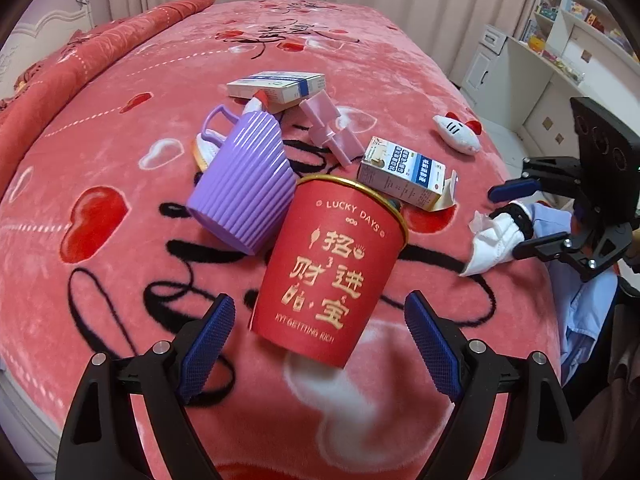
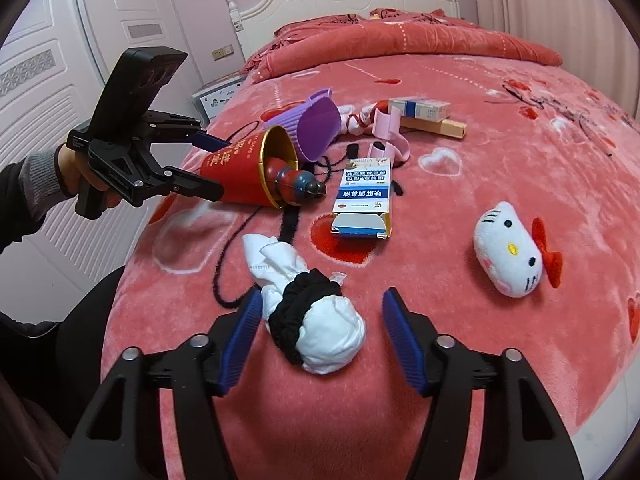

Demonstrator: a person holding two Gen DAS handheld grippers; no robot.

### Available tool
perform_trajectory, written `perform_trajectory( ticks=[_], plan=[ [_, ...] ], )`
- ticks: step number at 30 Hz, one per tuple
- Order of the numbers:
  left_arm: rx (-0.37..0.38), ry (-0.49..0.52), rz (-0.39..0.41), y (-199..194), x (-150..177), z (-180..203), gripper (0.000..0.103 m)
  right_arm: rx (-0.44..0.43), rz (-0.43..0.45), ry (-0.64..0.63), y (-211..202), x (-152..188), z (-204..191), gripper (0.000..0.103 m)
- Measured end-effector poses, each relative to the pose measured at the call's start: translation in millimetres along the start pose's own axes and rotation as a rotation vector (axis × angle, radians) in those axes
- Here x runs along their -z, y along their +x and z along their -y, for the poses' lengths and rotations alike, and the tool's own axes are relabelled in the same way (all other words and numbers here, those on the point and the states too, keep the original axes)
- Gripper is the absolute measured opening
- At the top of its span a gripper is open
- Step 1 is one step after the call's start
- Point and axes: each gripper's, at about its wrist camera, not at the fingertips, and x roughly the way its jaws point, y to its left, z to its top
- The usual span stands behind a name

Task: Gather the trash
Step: 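Grasp the red can with the left gripper while the right gripper grasps the white tissue bundle, then carry the red can and tissue bundle with both grippers over the orange bin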

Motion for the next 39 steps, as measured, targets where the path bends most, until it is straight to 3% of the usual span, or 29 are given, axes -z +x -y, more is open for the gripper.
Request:
perform_trajectory(
  ticks=[8, 12, 18, 25, 31, 39],
  plan=[
    [0.039, -0.013, -0.014, 17, 4, -10, 0.084, -0.037, -0.026, 0.026, 10, 0, 4, 0.060],
    [0.071, -0.020, -0.027, 22, 4, -13, 0.071, -0.080, -0.041, 0.038, 15, 0, 6, 0.039],
    [0.073, -0.009, -0.075, 22, -1, -10, 0.064, -0.085, -0.068, 0.042, 21, 0, 3, 0.037],
    [-0.014, 0.115, -0.168, -11, -26, 14, 0.058, -0.070, -0.049, 0.030, 7, -3, -1, 0.036],
    [-0.081, 0.151, -0.222, -36, -37, 33, 0.057, -0.057, -0.013, 0.037, -16, -1, -4, 0.036],
    [-0.089, 0.154, -0.221, -58, -34, 70, 0.057, -0.064, 0.028, 0.033, -55, 6, -18, 0.036]
  ],
)
